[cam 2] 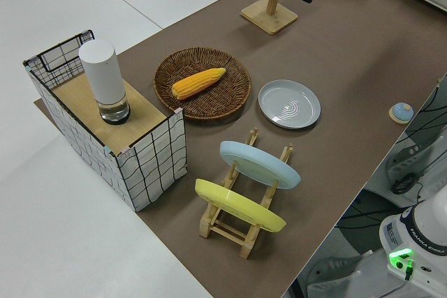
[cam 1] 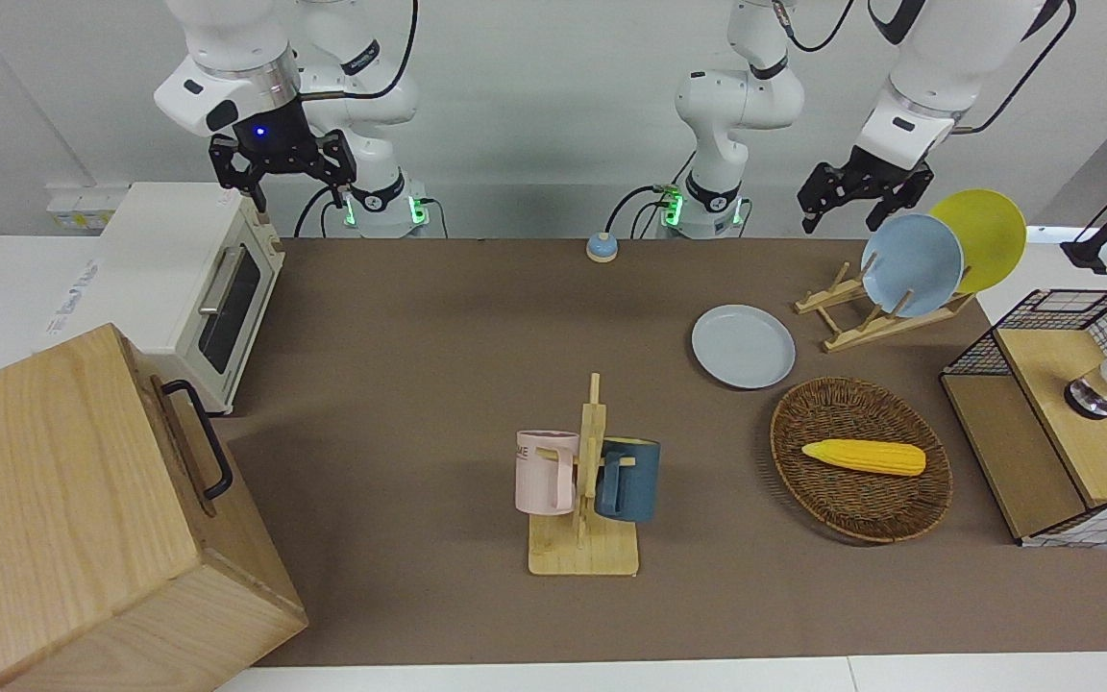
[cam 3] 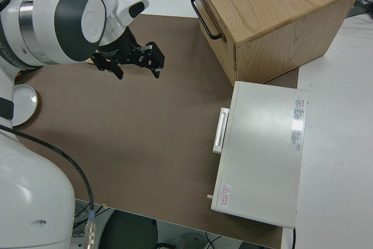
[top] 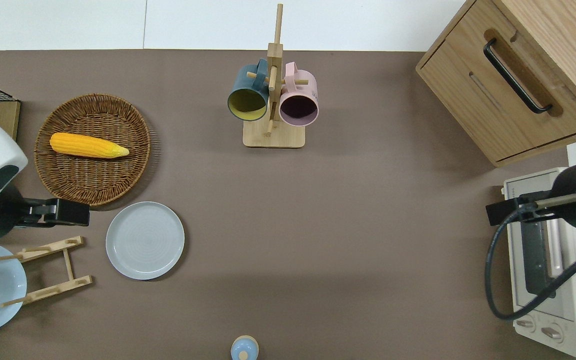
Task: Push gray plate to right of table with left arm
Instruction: 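Move the left gripper toward the edge of the gray plate nearest it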
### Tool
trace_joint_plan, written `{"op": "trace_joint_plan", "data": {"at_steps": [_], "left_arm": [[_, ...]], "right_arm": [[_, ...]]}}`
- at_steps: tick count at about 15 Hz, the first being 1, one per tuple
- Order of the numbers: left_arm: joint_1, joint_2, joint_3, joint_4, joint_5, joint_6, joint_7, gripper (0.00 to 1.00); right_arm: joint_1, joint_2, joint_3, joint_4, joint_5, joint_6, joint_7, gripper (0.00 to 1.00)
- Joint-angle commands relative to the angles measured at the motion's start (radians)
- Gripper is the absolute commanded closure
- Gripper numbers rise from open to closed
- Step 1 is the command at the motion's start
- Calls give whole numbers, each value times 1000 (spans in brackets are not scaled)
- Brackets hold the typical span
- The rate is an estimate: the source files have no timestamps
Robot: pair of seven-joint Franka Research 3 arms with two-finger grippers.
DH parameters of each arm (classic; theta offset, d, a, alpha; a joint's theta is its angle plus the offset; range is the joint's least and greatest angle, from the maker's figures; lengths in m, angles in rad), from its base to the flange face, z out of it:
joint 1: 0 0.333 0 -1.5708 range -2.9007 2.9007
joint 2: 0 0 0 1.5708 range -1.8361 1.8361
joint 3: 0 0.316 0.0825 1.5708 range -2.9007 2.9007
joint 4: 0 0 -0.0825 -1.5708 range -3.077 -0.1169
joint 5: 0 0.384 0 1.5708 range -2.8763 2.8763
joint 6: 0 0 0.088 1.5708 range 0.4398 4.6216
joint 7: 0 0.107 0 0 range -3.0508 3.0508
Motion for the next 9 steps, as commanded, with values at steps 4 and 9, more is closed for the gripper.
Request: {"op": "trace_joint_plan", "data": {"at_steps": [4,9], "left_arm": [[13,17,17,-174,-14,160,20,11],[68,18,23,-311,-14,286,29,19]], "right_arm": [[-8,-10,5,-4,1,-12,-8,5],[-8,-10,5,-4,1,-12,-8,5]]}}
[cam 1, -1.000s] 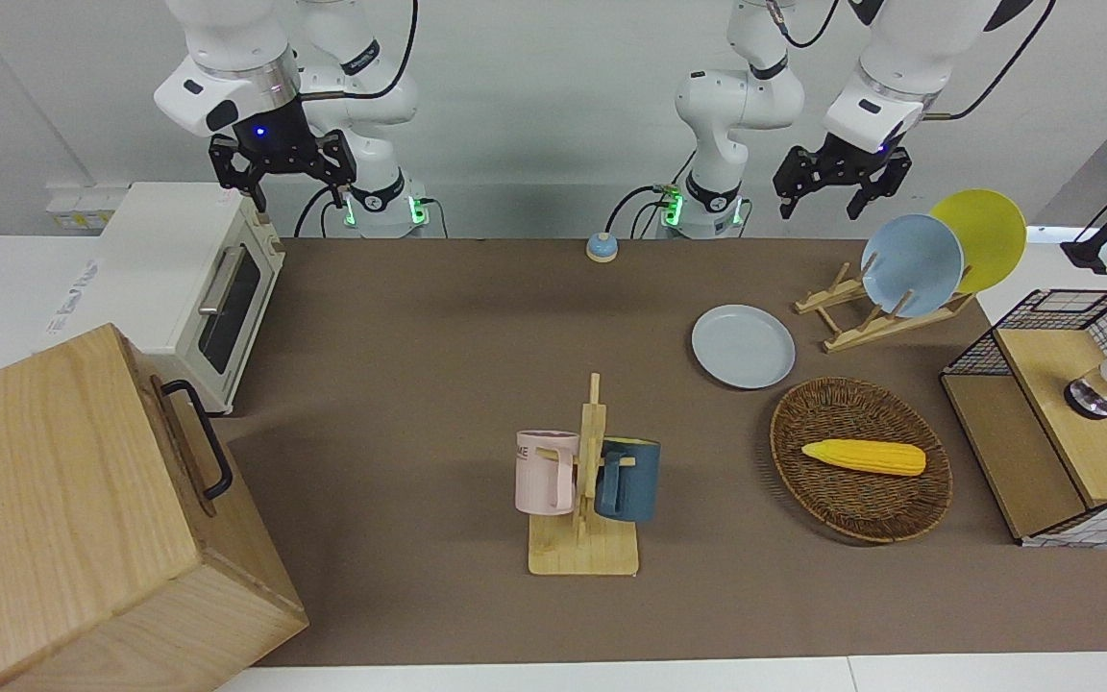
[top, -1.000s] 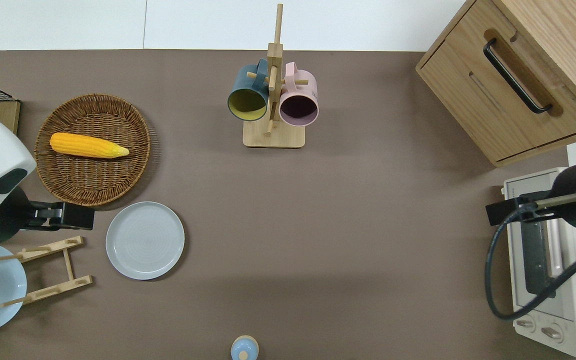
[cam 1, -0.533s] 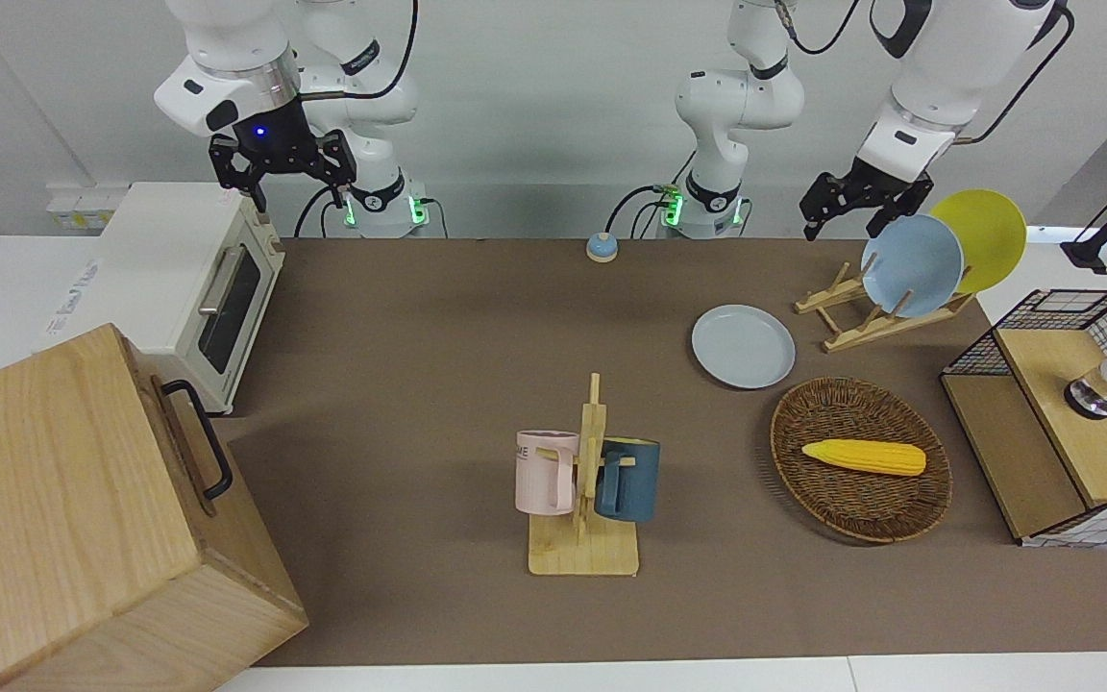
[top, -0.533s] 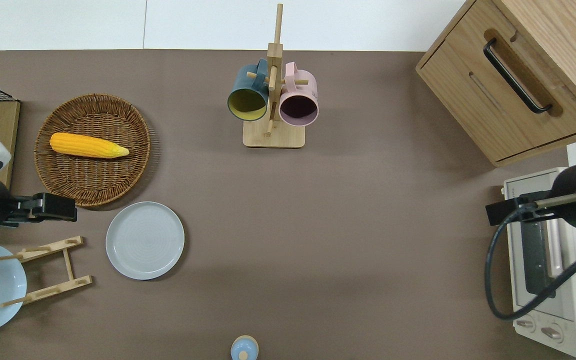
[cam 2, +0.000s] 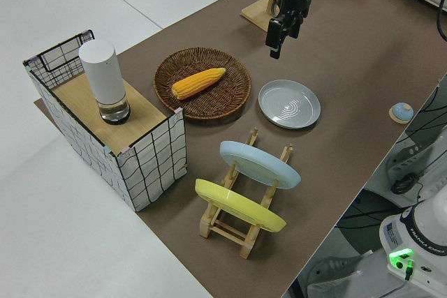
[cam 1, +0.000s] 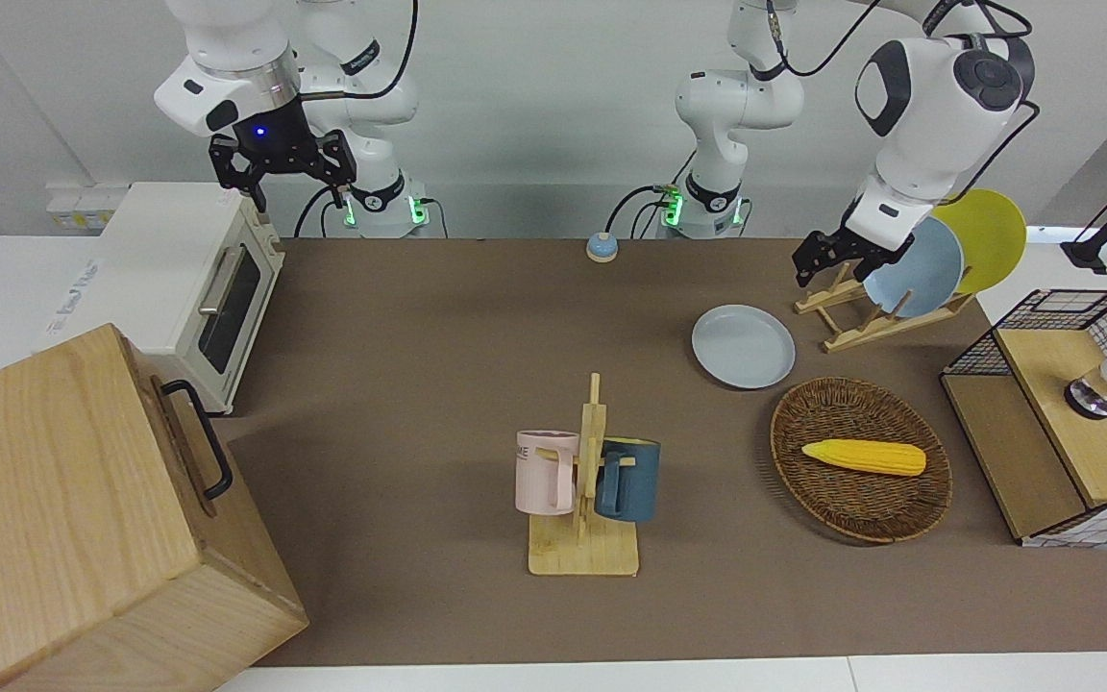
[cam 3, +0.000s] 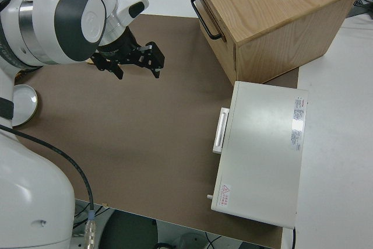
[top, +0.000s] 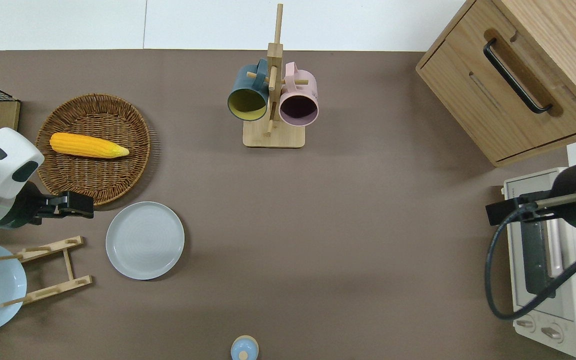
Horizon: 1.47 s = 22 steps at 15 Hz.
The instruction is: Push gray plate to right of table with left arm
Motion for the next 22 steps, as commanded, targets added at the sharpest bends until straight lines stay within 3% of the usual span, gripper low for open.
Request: {"op": "trace_joint_plan", "data": {"at_steps": [1,8,11,18,22], "left_arm": [[30,-22,4,-122,-14,106,26,19],[63,-15,5,-312,-43,296,34,34],[64,40,5,-349,-63,356,43,42],[101,93,5,-408,-88,456,120,59],[89,119,1,-418,-88,473,121,157]], "right_arm": [[-8,-10,5,-4,1,-12,-8,5],[-8,-10,5,-4,1,-12,-8,5],[-8,-10,5,-4,1,-12,-8,5],[-8,-10,5,-4,1,-12,-8,5],[-8,-10,5,-4,1,-12,-8,5]]}}
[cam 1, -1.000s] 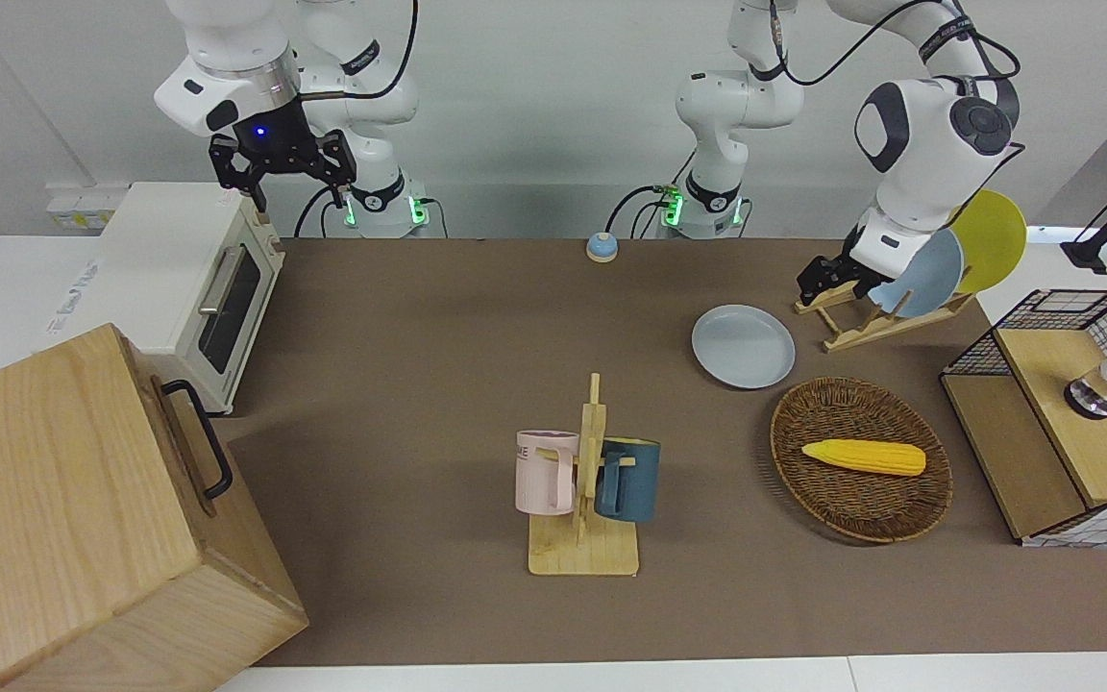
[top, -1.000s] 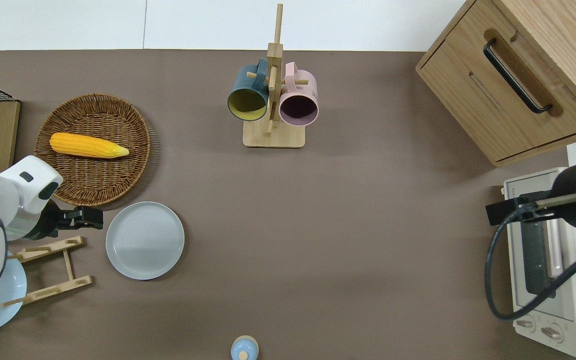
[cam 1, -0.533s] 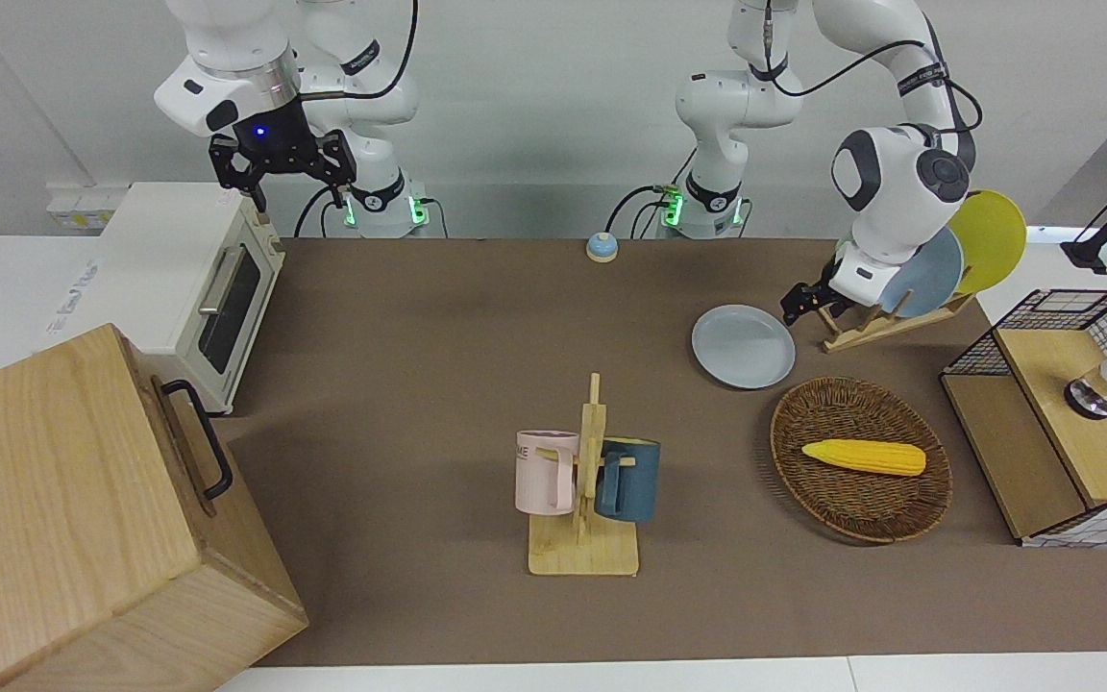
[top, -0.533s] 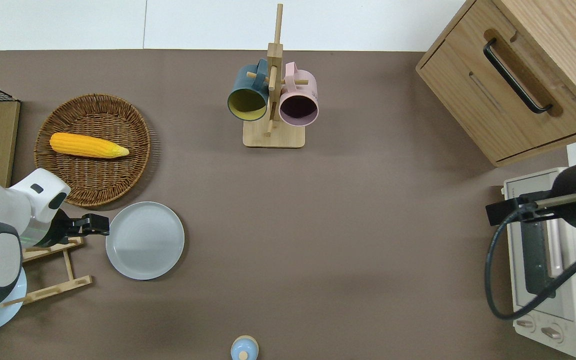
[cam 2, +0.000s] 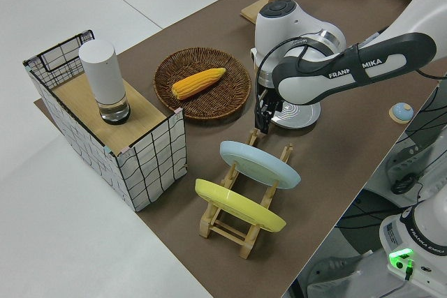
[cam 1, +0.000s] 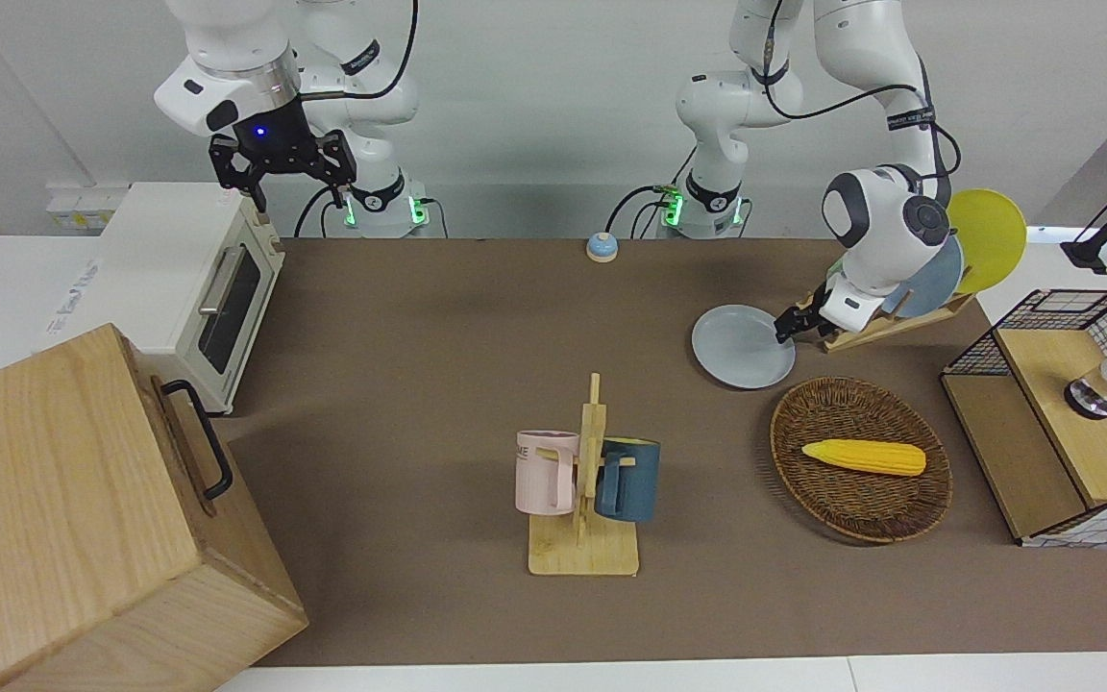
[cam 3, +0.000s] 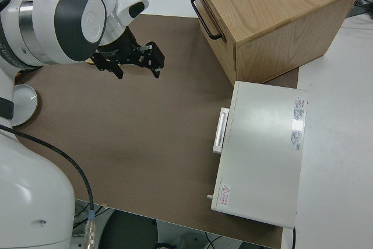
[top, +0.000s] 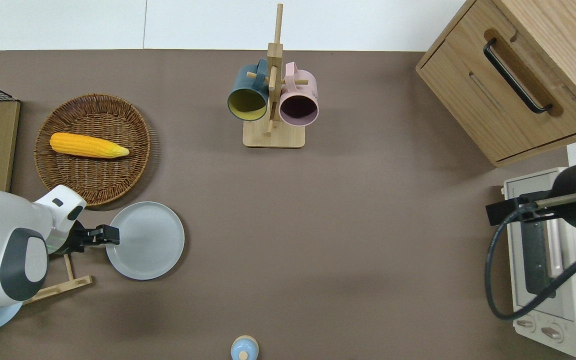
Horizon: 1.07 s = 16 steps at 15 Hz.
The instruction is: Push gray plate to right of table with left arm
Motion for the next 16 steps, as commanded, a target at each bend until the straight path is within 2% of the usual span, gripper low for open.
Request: {"op": "trace_joint_plan", "data": {"at_steps": [1,3,5,8,11,12,16], "left_arm": [[-9,11,-10,-23,-20,35,25,186],[-9,14,-14,-28,-20,35,42,295],[-9,14,-14,-29,-34,35,66,456],[-9,14,-14,-31,-40,34,79,749],[-11,14,-16,-32,-40,34,79,956],[-11,14,-16,-32,-40,34,79,1000],[-14,15,-19,-32,-40,34,77,1000]], "right_arm": [[-8,-10,5,-4,1,-12,-8,5],[-8,-10,5,-4,1,-12,-8,5],[-8,-10,5,-4,1,-12,-8,5],[-8,-10,5,-4,1,-12,-8,5],[-8,-10,5,-4,1,-12,-8,5],[-8,-10,5,-4,-1,-12,-8,5],[-8,-10,5,-4,1,-12,-8,5]]}}
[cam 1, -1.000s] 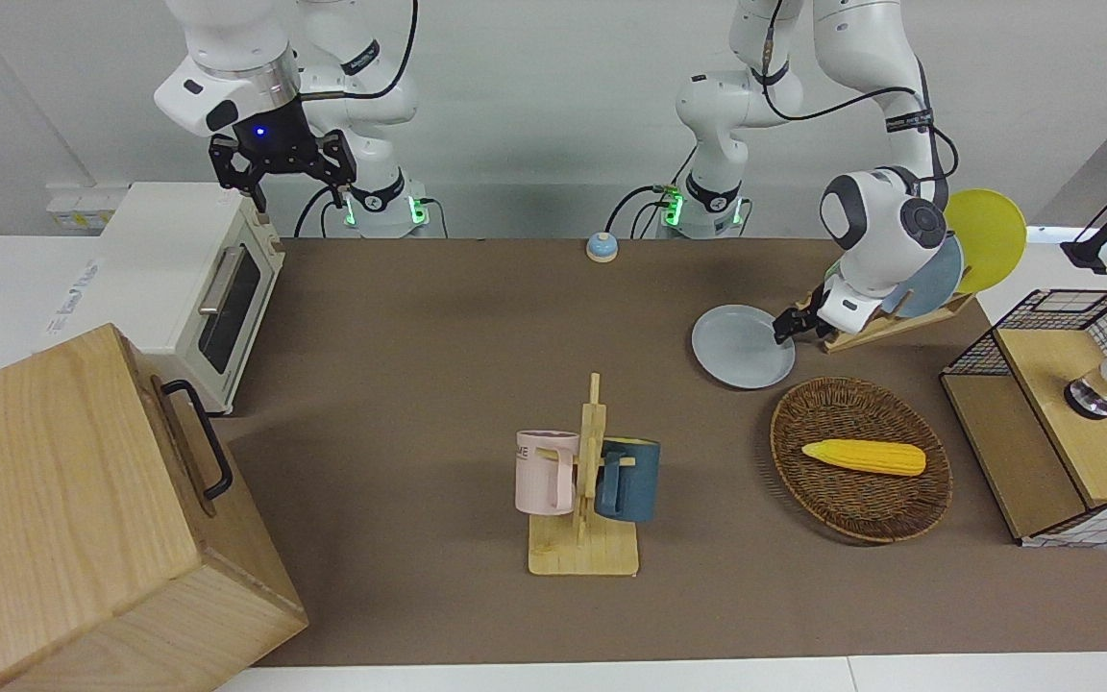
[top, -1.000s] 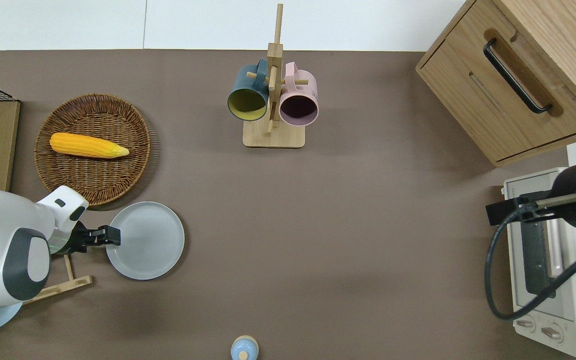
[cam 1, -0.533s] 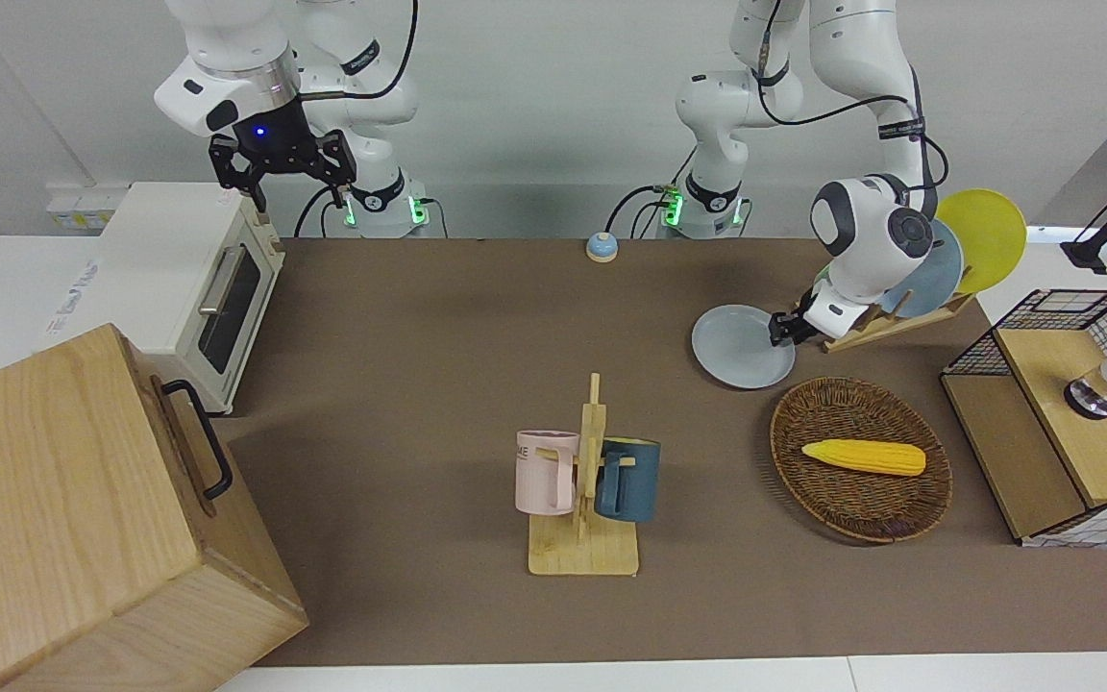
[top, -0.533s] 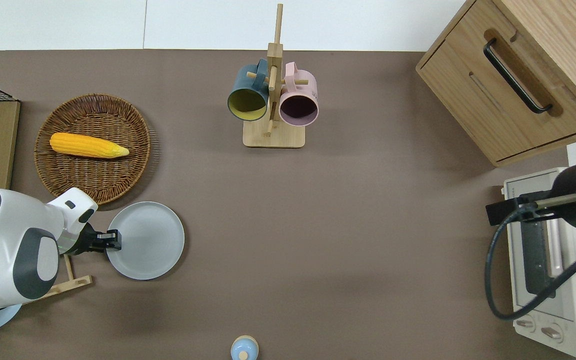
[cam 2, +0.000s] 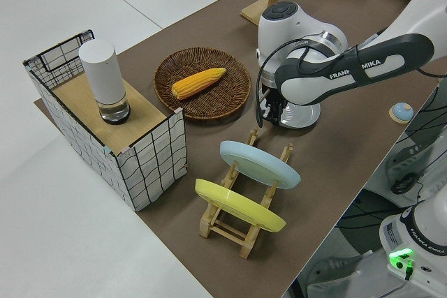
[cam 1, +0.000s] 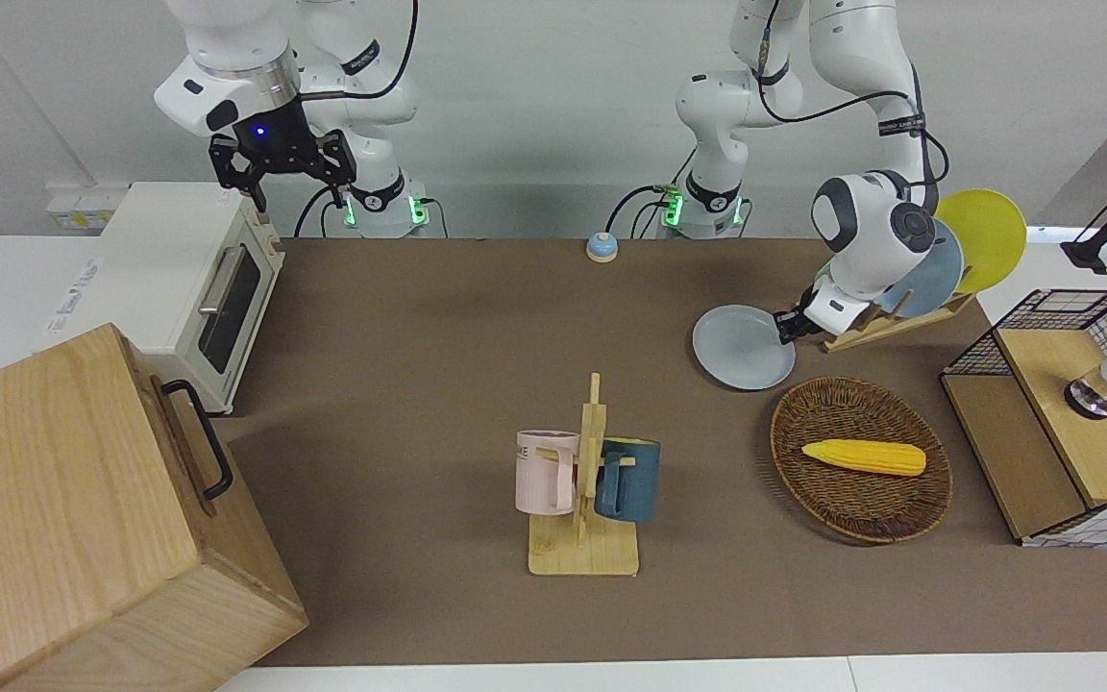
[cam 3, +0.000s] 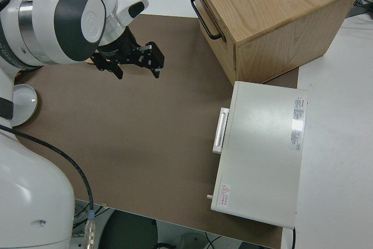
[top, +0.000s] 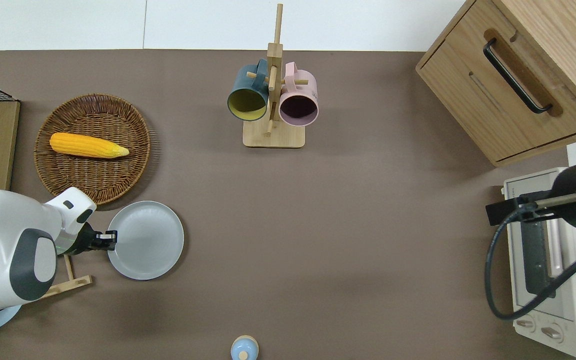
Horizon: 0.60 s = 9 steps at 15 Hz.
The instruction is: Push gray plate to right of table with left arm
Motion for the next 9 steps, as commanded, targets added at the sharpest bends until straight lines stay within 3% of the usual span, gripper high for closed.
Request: {"op": "trace_joint_plan", "data": {"at_steps": [1,5,9], "left_arm": [[-16,10,-1,-21,-12,30,11,1000],[-32,10,-25,-21,-60,29,1,1000],[-101,12,-44,-21,-86,29,-70,1000]], "right_arm": [[-8,-10,5,-4,1,-12,-8,5],[-8,-10,5,-4,1,-12,-8,5],[-8,-10,5,-4,1,-12,-8,5]]}}
